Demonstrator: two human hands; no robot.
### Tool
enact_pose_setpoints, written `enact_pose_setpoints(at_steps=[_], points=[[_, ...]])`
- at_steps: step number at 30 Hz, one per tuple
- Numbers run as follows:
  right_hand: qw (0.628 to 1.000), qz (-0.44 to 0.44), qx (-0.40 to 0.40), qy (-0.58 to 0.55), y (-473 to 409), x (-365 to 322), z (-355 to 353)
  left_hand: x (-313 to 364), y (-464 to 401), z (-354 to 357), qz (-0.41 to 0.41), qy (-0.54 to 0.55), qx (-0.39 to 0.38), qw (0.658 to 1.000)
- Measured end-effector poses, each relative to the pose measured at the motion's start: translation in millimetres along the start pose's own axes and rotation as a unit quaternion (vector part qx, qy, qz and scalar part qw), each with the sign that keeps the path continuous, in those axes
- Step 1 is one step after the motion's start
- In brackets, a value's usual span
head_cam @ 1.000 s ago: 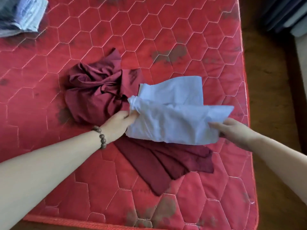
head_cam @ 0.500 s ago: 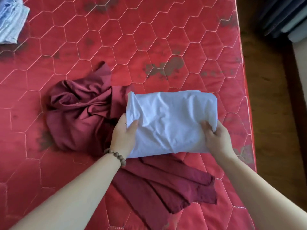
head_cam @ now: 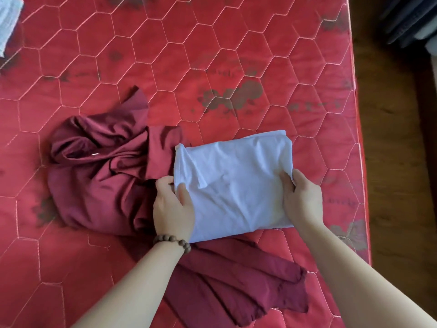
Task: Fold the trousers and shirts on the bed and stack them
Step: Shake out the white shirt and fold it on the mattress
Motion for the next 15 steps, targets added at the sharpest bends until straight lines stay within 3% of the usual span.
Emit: enact_pose_setpoints(at_steps=[4,7,10,12,15], points=[[0.975,-0.065,0.080,0.198,-0.4,-13.8,-10.3,24.8,2.3,-5.4,0.202,-0.066,0.031,0.977],[0.951,-0.241,0.135,0.142,7.7,-44.9,1.5,41.3,6.1,20.8,0.332,-0.117,-0.054,0.934],[0.898,-0.401,-0.020,0.177,21.1,-67.8,43.2,36.6,9.5,52.4,0.373,-0.222,-0.123,0.892],[0.876,-0.419,-0.104,0.213,17.4,-65.5,61.7,22.4,4.7,60.6,0.368,-0.292,-0.123,0.874],[0.870,-0.394,-0.136,0.263,-7.3,-53.6,70.6,1.1,-7.5,62.3,0.346,-0.318,-0.109,0.876]])
Point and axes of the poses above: each hand's wrist, its own y-axis away from the middle knuckle, its own z-axis out of the palm, x = y × z, the point moved 3 cm from there along -y, towards the middle knuckle, and after that the axes turned 1 degree about z, right-handed, at the moved point
